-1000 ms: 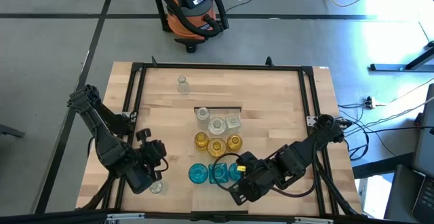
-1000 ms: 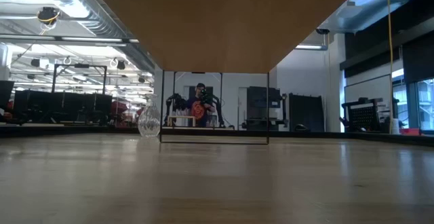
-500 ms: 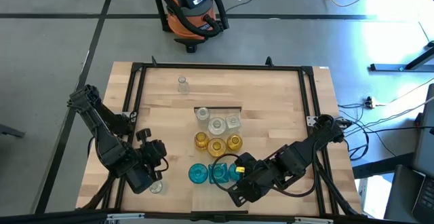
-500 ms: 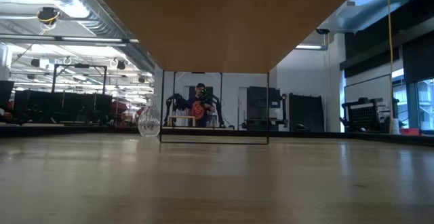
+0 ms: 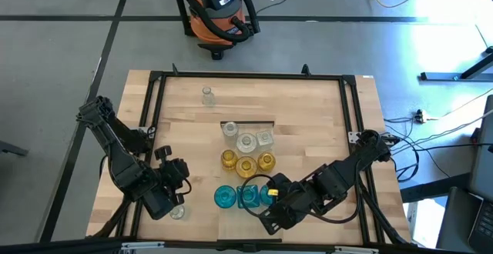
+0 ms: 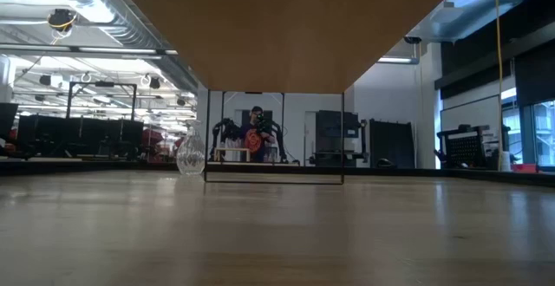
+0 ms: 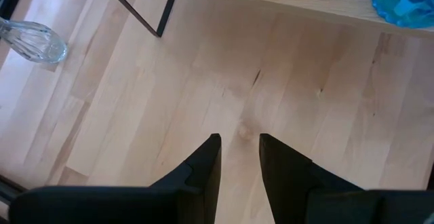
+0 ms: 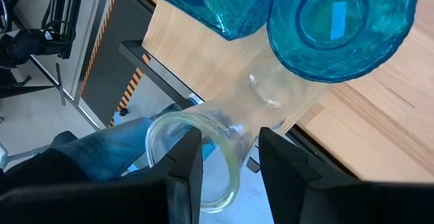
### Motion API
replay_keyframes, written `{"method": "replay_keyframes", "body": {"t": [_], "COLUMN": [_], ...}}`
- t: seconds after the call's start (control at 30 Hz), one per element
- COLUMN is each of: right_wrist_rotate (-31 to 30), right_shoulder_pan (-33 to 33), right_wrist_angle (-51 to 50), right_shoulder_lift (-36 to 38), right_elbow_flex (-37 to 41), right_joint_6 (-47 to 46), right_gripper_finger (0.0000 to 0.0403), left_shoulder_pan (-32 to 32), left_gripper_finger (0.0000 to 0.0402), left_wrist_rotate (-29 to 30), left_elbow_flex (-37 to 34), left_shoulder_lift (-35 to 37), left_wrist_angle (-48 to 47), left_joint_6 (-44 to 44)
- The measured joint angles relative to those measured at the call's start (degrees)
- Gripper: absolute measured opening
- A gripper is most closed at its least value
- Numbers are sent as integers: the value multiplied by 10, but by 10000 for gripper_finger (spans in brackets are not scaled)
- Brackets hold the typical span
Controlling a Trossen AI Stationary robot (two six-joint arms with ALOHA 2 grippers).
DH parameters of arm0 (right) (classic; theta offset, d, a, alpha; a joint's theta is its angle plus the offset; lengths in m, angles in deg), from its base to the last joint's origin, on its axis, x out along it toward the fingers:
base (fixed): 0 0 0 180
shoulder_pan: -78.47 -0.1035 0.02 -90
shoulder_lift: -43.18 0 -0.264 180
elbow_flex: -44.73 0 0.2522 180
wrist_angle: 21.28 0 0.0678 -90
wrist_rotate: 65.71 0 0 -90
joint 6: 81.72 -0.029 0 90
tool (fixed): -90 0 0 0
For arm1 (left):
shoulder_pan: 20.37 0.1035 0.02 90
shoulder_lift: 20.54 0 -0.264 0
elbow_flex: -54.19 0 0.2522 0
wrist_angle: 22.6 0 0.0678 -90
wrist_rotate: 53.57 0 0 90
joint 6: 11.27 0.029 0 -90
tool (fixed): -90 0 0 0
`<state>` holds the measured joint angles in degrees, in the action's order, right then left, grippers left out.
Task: Sort vases onto shelf
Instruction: Put the transparent vase on the shelf, then put the transparent vase on the shelf aligned with the other transparent vase
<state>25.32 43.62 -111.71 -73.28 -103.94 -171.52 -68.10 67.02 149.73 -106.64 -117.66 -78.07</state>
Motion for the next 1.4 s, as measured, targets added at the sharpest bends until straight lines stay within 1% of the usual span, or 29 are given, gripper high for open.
{"method": "replay_keyframes", "body": {"t": [0.33, 0.57, 0.73, 0.8, 0.87, 0.93, 1.03, 1.1, 1.17, 1.27, 1.4], "right_wrist_rotate": [15, -16, -22, -21, -27, -54, -113, -161, -208, -274, -312], "right_shoulder_pan": [0, 0, 0, 0, -5, -15, -37, -58, -82, -114, -140], "right_wrist_angle": [-13, -15, -12, -13, -16, -27, -69, -103, -139, -135, -135], "right_shoulder_lift": [5, 31, 44, 51, 58, 69, 83, 85, 87, 92, 94], "right_elbow_flex": [0, 0, 0, 0, 0, 0, 0, -1, 0, 17, 33], "right_joint_6": [0, -3, -3, -3, 8, 18, 17, 18, 17, 61, 62], "right_gripper_finger": [108, 108, 108, 108, 108, 108, 108, 108, 108, 108, 108], "left_shoulder_pan": [0, 0, 4, 4, -3, -20, -63, -100, -132, -159, -170], "left_gripper_finger": [94, 94, 94, 94, 94, 94, 94, 94, 94, 94, 94], "left_wrist_rotate": [0, 0, -1, -10, -35, -70, -121, -135, -125, -94, -46], "left_elbow_flex": [0, 0, 0, 0, 0, 0, 0, 0, 0, 0, 0], "left_shoulder_lift": [0, 0, 0, 0, 0, 0, 0, 0, 0, 0, 0], "left_wrist_angle": [1, 1, 1, 3, 3, 4, 6, 24, 50, 84, 121], "left_joint_6": [0, 0, 0, 2, 14, 25, 27, 26, 24, 3, -25]}}
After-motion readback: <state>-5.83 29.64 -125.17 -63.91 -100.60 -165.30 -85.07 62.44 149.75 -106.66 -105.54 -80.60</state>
